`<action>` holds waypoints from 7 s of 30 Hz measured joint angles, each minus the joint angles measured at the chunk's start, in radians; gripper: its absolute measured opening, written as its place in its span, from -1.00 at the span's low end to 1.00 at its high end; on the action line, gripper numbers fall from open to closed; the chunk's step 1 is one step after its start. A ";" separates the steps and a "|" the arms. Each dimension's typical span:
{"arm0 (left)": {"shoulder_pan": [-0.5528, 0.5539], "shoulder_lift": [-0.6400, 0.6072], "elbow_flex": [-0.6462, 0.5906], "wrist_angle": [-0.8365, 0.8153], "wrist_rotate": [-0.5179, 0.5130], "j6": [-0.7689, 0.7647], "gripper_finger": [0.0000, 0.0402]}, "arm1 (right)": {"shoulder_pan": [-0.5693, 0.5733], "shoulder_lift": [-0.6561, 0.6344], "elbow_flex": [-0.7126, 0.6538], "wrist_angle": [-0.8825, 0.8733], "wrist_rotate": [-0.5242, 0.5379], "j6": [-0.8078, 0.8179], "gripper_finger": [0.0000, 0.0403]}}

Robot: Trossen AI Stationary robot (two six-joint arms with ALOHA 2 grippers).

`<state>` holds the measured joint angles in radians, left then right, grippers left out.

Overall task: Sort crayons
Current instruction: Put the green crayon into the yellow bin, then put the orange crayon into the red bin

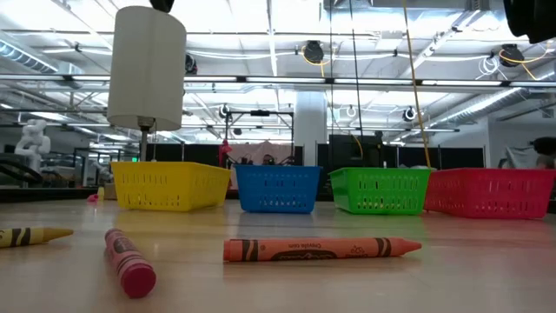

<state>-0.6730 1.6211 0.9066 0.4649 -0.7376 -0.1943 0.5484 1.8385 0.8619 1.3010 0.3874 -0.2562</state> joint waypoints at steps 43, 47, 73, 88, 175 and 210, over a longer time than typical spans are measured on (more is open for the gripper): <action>0.076 0.073 0.000 0.239 0.100 0.153 -0.37 | -0.046 0.000 0.000 -0.022 0.002 0.008 -0.97; 0.076 0.073 0.000 0.229 0.107 0.160 -0.43 | -0.046 0.000 0.000 -0.027 0.003 0.008 -0.97; 0.069 0.071 -0.001 0.159 0.095 0.148 -0.92 | 0.011 -0.014 0.001 -0.150 0.225 0.041 -0.43; 0.029 -0.061 0.000 -0.078 0.014 0.312 -0.91 | 0.199 -0.146 0.000 -0.608 0.553 0.025 -0.09; 0.260 -0.181 -0.114 -1.105 -0.062 -1.064 -0.91 | 0.208 -0.150 0.000 -0.868 0.551 0.235 -0.13; 0.246 -0.133 -0.120 -1.055 -0.028 -1.073 -0.46 | 0.205 -0.150 0.000 -0.887 0.550 0.245 -0.13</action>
<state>-0.4271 1.4879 0.7864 -0.5903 -0.7657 -1.2674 0.7532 1.6890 0.8619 0.4141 0.9375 -0.0113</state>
